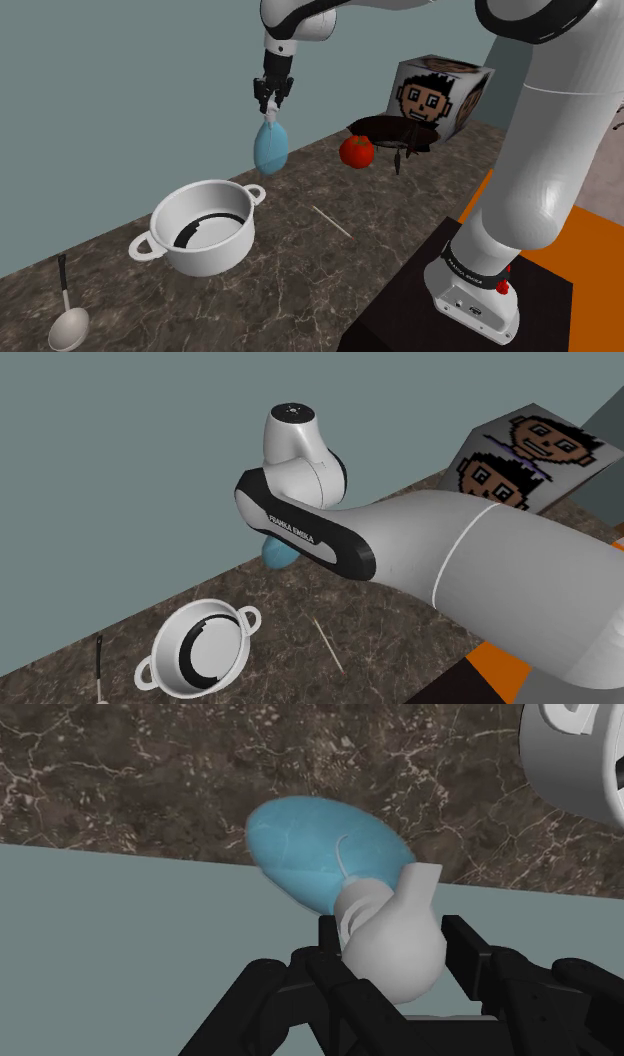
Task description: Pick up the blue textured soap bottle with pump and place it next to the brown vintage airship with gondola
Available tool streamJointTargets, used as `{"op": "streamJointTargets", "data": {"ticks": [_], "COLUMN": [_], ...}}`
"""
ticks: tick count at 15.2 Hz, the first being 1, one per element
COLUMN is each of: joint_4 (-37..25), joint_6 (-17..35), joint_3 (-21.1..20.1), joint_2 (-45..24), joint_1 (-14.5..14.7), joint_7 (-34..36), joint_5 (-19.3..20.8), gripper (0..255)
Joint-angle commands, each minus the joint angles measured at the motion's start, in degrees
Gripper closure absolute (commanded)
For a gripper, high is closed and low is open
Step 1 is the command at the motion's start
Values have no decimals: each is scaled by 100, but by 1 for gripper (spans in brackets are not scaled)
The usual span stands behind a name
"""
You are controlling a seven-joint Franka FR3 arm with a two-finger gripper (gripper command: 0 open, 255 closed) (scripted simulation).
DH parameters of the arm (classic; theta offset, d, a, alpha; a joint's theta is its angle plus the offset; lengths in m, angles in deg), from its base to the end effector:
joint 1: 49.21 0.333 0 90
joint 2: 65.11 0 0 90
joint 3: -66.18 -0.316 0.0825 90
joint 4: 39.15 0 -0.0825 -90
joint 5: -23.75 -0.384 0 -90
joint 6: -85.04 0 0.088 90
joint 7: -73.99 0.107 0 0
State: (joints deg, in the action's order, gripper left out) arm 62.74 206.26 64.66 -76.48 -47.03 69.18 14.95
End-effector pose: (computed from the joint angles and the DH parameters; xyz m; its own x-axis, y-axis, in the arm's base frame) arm 0.6290 0.0467 0.4575 0.9873 0.0664 0.1443 0.0860 -0.9872 -0.1341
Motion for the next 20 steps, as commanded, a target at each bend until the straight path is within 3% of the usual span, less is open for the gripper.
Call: {"op": "streamJointTargets", "data": {"ticks": [1,20], "joint_4": [-97,-1442], "joint_6": [-137,-1558], "joint_3": [-1,15], "joint_2": [44,131], "joint_1": [4,-10], "joint_7": [30,222], "joint_5": [12,90], "gripper": [255,255]}}
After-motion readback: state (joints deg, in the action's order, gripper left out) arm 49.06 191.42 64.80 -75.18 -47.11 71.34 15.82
